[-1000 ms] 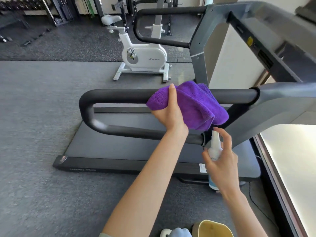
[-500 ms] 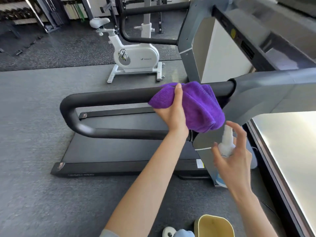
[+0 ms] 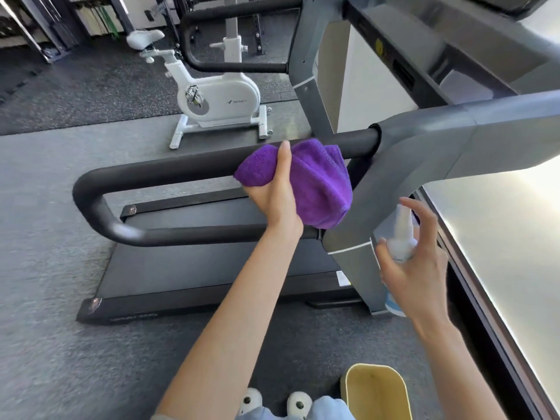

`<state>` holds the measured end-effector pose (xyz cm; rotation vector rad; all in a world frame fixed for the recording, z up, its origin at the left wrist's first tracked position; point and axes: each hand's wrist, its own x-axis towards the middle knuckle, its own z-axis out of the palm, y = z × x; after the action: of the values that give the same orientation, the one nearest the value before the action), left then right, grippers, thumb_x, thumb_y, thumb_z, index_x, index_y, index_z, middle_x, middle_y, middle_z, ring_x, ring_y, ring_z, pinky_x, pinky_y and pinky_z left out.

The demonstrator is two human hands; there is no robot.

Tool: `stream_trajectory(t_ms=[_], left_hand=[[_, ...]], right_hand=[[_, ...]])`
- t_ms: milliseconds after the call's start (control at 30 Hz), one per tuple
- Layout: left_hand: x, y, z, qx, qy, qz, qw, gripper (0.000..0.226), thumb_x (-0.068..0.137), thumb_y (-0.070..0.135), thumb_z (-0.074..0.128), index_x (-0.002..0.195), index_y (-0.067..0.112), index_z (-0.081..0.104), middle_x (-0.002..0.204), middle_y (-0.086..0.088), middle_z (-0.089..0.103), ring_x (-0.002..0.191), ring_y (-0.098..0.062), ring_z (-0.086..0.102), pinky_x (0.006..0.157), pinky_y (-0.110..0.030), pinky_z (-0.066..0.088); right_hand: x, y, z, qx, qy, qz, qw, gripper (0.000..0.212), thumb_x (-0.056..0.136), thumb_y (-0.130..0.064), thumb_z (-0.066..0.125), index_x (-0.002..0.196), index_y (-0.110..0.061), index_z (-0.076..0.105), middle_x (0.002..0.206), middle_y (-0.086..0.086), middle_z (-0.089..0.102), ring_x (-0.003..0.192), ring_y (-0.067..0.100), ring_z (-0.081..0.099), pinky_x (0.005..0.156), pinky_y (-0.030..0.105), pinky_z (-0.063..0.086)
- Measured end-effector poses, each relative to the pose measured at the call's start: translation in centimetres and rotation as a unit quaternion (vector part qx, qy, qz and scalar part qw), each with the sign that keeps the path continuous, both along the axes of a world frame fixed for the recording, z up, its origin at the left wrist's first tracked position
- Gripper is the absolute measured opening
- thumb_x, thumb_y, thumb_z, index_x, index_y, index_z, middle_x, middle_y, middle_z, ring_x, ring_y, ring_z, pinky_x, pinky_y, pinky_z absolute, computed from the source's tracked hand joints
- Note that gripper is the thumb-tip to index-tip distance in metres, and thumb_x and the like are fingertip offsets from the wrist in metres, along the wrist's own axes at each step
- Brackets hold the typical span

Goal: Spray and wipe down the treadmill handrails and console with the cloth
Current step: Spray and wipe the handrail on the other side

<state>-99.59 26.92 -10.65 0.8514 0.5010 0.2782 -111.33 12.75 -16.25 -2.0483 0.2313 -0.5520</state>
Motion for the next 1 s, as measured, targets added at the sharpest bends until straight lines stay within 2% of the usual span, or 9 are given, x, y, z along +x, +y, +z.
stream_trajectory(t_ms=[133, 267, 333, 433, 533, 667, 800, 933, 1000], left_hand=[[0.0, -4.9, 0.2, -0.017, 0.015, -0.081, 0.996, 0.059, 0.071, 0.025, 0.087, 0.119, 0.019, 0.054, 0.115, 0.001, 0.069, 0.103, -0.014, 0.067, 0.099, -0.037, 0.052], [0.2, -5.9, 0.3, -0.038, -0.007, -0.063, 0.997, 0.059, 0.072, 0.024, 0.086, 0.123, 0.017, 0.056, 0.119, 0.001, 0.068, 0.105, -0.012, 0.067, 0.099, -0.035, 0.051], [0.4, -4.3, 0.3, -0.045, -0.018, -0.040, 0.998, 0.059, 0.073, 0.024, 0.085, 0.124, 0.012, 0.058, 0.120, -0.001, 0.069, 0.107, -0.016, 0.067, 0.099, -0.039, 0.051], [0.7, -0.4, 0.8, -0.056, -0.007, 0.024, 0.998, 0.056, 0.074, 0.032, 0.085, 0.120, 0.014, 0.059, 0.115, 0.001, 0.071, 0.102, -0.018, 0.069, 0.093, -0.041, 0.055], [0.9, 5.1, 1.3, -0.043, 0.028, 0.087, 0.995, 0.058, 0.073, 0.038, 0.085, 0.117, 0.015, 0.054, 0.114, -0.002, 0.070, 0.098, -0.020, 0.070, 0.088, -0.041, 0.057], [1.1, 12.3, 2.0, -0.028, 0.037, 0.160, 0.986, 0.052, 0.077, 0.032, 0.082, 0.115, 0.014, 0.052, 0.111, -0.002, 0.068, 0.096, -0.021, 0.070, 0.087, -0.042, 0.057], [0.7, 13.6, 1.9, -0.004, 0.047, 0.119, 0.992, 0.040, 0.079, 0.033, 0.080, 0.102, 0.018, 0.052, 0.112, -0.002, 0.068, 0.097, -0.019, 0.070, 0.088, -0.039, 0.057], [0.3, 12.0, 1.3, -0.010, 0.033, 0.068, 0.997, 0.057, 0.077, 0.034, 0.081, 0.121, 0.009, 0.055, 0.116, -0.004, 0.069, 0.103, -0.020, 0.068, 0.093, -0.041, 0.055], [0.0, 11.1, 1.0, -0.022, 0.022, 0.044, 0.999, 0.064, 0.075, 0.034, 0.083, 0.127, 0.010, 0.054, 0.119, -0.003, 0.068, 0.105, -0.019, 0.067, 0.097, -0.041, 0.052]], right_hand=[[0.4, 0.0, 0.0, -0.005, 0.001, -0.001, 1.000, 0.065, 0.088, -0.001, 0.067, 0.128, -0.044, 0.041, 0.075, -0.003, 0.060, 0.054, 0.036, 0.059, 0.055, 0.054, 0.054], [0.3, -0.5, 0.0, -0.011, 0.005, -0.011, 1.000, 0.065, 0.088, 0.000, 0.066, 0.129, -0.043, 0.040, 0.083, -0.008, 0.062, 0.060, 0.034, 0.060, 0.059, 0.053, 0.054], [0.2, -0.5, -0.2, -0.009, 0.010, -0.010, 1.000, 0.066, 0.088, -0.002, 0.065, 0.129, -0.045, 0.038, 0.076, -0.001, 0.062, 0.058, 0.034, 0.058, 0.057, 0.049, 0.053], [0.3, 0.0, -0.6, -0.005, 0.001, -0.003, 1.000, 0.064, 0.087, -0.002, 0.065, 0.130, -0.042, 0.040, 0.078, -0.013, 0.061, 0.057, 0.033, 0.057, 0.055, 0.043, 0.051], [0.3, 0.8, -0.6, 0.003, -0.005, 0.014, 1.000, 0.064, 0.088, 0.001, 0.065, 0.130, -0.041, 0.040, 0.087, -0.017, 0.059, 0.055, 0.038, 0.057, 0.052, 0.052, 0.053], [1.0, 2.5, -0.6, -0.013, -0.003, 0.030, 0.999, 0.063, 0.089, -0.002, 0.064, 0.132, -0.042, 0.040, 0.067, 0.002, 0.055, 0.051, 0.033, 0.057, 0.048, 0.040, 0.050], [2.3, 5.8, -0.7, -0.010, 0.009, 0.072, 0.997, 0.063, 0.088, -0.003, 0.064, 0.132, -0.041, 0.040, 0.063, 0.002, 0.052, 0.053, 0.028, 0.054, 0.051, 0.038, 0.047], [3.5, 9.8, -1.1, -0.026, 0.010, 0.113, 0.993, 0.066, 0.085, 0.000, 0.064, 0.131, -0.041, 0.041, 0.070, -0.007, 0.053, 0.058, 0.016, 0.053, 0.055, 0.023, 0.043], [3.9, 11.5, -1.2, -0.029, 0.021, 0.133, 0.990, 0.069, 0.084, 0.002, 0.063, 0.131, -0.043, 0.041, 0.075, -0.011, 0.055, 0.057, 0.015, 0.053, 0.055, 0.030, 0.044]])
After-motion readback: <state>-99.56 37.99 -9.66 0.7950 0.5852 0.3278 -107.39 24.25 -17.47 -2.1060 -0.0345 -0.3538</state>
